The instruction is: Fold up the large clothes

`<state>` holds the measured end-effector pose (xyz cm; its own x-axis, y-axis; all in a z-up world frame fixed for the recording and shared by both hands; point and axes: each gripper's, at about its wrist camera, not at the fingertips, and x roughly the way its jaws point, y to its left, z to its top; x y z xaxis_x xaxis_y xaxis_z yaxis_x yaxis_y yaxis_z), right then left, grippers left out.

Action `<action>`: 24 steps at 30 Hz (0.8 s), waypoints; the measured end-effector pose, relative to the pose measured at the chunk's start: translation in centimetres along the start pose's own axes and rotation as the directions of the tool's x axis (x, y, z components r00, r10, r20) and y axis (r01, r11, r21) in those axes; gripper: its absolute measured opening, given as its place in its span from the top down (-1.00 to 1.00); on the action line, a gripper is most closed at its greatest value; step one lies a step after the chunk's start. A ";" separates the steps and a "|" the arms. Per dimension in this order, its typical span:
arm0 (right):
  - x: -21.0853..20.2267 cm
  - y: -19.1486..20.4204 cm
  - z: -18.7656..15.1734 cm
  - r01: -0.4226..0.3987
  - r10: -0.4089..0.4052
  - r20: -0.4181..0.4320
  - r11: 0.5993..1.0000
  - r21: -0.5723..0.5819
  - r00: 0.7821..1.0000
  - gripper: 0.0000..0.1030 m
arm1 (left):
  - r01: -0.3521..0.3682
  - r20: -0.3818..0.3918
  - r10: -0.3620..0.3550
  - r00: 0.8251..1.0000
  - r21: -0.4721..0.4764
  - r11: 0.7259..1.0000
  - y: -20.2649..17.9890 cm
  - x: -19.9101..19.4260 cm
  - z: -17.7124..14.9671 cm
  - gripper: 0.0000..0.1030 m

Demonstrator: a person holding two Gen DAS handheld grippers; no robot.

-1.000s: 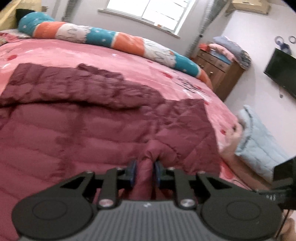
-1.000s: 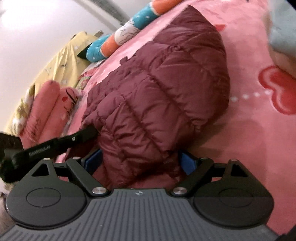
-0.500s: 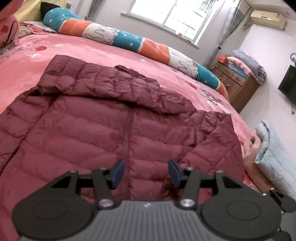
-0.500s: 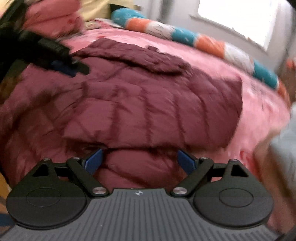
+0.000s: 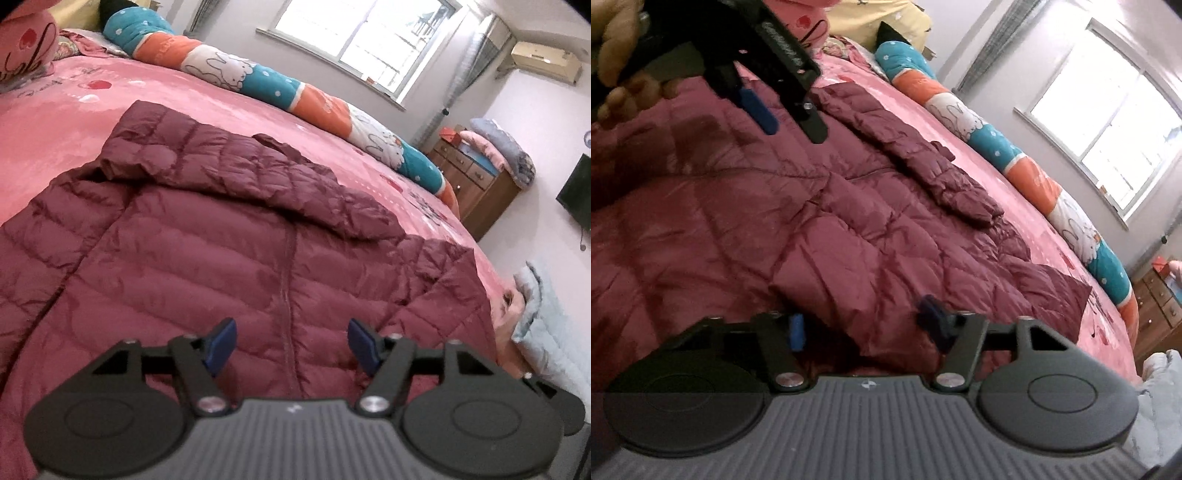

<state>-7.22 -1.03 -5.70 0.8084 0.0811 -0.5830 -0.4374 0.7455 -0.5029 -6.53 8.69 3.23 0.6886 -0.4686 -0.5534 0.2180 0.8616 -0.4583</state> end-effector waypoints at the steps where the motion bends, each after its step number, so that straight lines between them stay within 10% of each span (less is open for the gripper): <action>1: 0.2 -0.1 0.1 0.003 -0.003 -0.002 1.000 0.004 1.000 -0.11 | 0.008 0.006 -0.008 1.000 -0.001 1.000 0.2 0.0 0.1 -0.30; 14: 1.6 -0.8 3.0 -0.033 0.048 -0.055 0.970 0.242 0.997 0.68 | 0.035 0.100 -0.040 0.994 0.047 0.998 2.7 0.8 2.3 -0.47; 24: 1.8 -10.1 8.8 -0.125 0.065 0.116 0.754 0.645 0.991 0.75 | 0.020 0.161 -0.015 0.987 -0.026 0.999 6.4 1.3 4.9 -0.52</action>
<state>2.12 -2.64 3.96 0.8184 0.2059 -0.5364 -0.1774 0.9785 0.1050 -0.83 14.56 2.93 0.7875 -0.4441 -0.4273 0.2135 0.8470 -0.4868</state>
